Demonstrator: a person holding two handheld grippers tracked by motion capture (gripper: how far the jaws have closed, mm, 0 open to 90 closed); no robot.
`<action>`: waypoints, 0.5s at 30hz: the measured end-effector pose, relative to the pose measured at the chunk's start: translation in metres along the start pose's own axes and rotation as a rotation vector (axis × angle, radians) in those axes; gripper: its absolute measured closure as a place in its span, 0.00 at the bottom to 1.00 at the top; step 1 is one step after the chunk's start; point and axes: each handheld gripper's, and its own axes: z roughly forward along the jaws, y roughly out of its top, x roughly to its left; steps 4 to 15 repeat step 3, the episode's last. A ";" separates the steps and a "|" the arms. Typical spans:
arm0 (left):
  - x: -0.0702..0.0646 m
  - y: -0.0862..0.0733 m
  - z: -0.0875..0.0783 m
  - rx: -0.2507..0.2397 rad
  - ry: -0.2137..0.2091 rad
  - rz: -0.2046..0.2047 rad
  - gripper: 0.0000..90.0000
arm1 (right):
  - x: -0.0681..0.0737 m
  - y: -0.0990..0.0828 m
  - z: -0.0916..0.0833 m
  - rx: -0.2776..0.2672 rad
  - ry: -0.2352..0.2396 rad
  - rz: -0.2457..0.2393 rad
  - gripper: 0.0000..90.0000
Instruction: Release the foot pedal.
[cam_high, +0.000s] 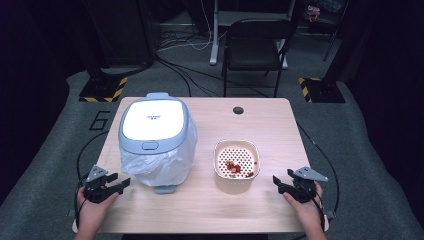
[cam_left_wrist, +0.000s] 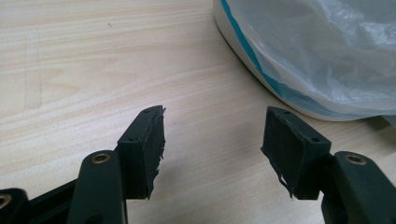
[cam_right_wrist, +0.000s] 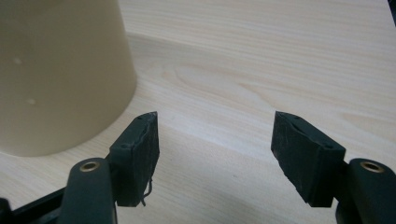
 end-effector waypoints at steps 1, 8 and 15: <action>0.000 -0.001 0.001 -0.006 0.005 0.002 0.43 | -0.001 -0.002 0.001 0.010 -0.005 0.004 0.33; -0.001 -0.003 0.004 0.001 0.006 0.005 0.43 | -0.003 -0.005 0.005 0.018 -0.028 0.004 0.32; -0.001 -0.003 0.004 0.001 0.006 0.005 0.43 | -0.003 -0.005 0.005 0.018 -0.028 0.004 0.32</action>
